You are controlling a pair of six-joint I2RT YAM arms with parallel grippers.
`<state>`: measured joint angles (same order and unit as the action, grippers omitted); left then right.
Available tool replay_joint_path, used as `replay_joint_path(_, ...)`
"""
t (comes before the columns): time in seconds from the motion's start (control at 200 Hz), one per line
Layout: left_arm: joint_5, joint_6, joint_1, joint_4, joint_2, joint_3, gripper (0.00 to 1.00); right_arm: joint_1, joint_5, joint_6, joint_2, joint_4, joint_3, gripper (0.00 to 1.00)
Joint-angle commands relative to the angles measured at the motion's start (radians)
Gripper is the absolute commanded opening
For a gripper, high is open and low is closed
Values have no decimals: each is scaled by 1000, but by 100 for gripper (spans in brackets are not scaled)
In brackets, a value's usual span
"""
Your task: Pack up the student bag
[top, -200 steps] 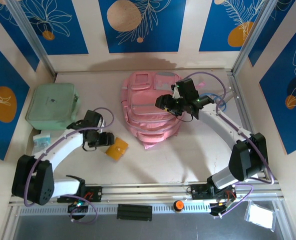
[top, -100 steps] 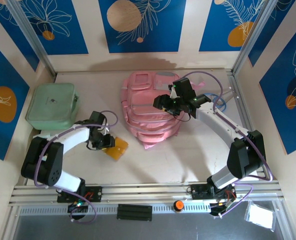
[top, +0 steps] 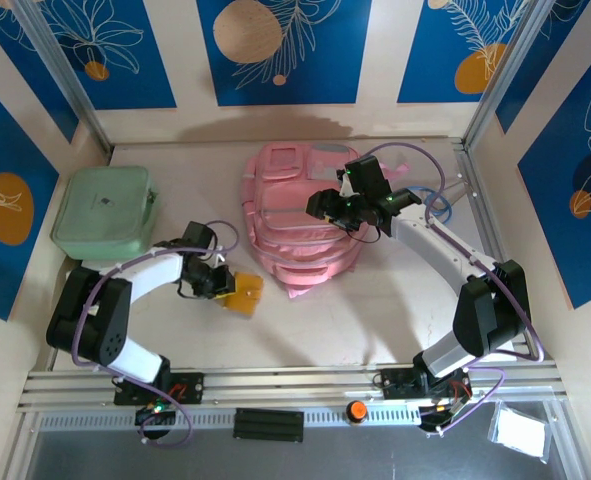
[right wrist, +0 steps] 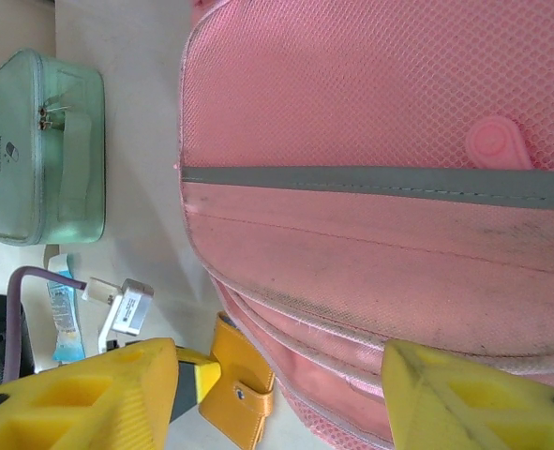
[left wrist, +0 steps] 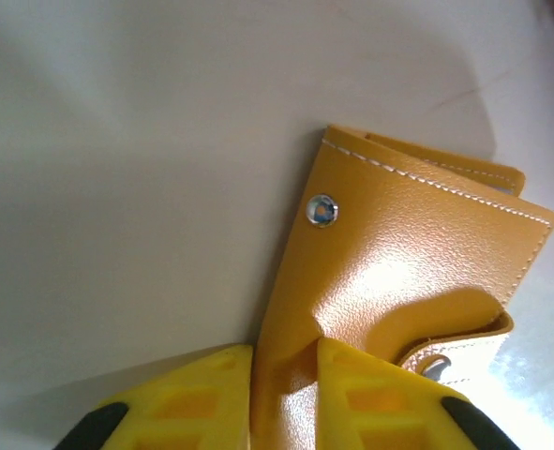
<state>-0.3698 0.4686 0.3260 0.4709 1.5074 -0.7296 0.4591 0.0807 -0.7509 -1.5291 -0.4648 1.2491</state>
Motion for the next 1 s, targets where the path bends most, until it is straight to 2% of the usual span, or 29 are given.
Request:
replay_joint_path(0.0,-32,-13,7,9,-7,22,12,9,-7,7,-8,-16,15,59)
replay_joint_path(0.185,-11,-12,6,40,-86,0,0,9,-6,7,-8,-14,14,59)
replay_joint_path(0.435,86,8,2,94,-224,-77,0,19,13,8,0,17,-8,59)
replay_joint_path(0.595,94,54,-7,46,-315,-138,0,37,106,3,12,132,-62,61)
replay_joint_path(0.705,38,104,-11,-40,-340,-178,0,50,190,-7,19,236,-105,63)
replay_joint_path(0.995,-272,316,-11,-306,-215,-251,0,66,426,-3,5,466,-153,68)
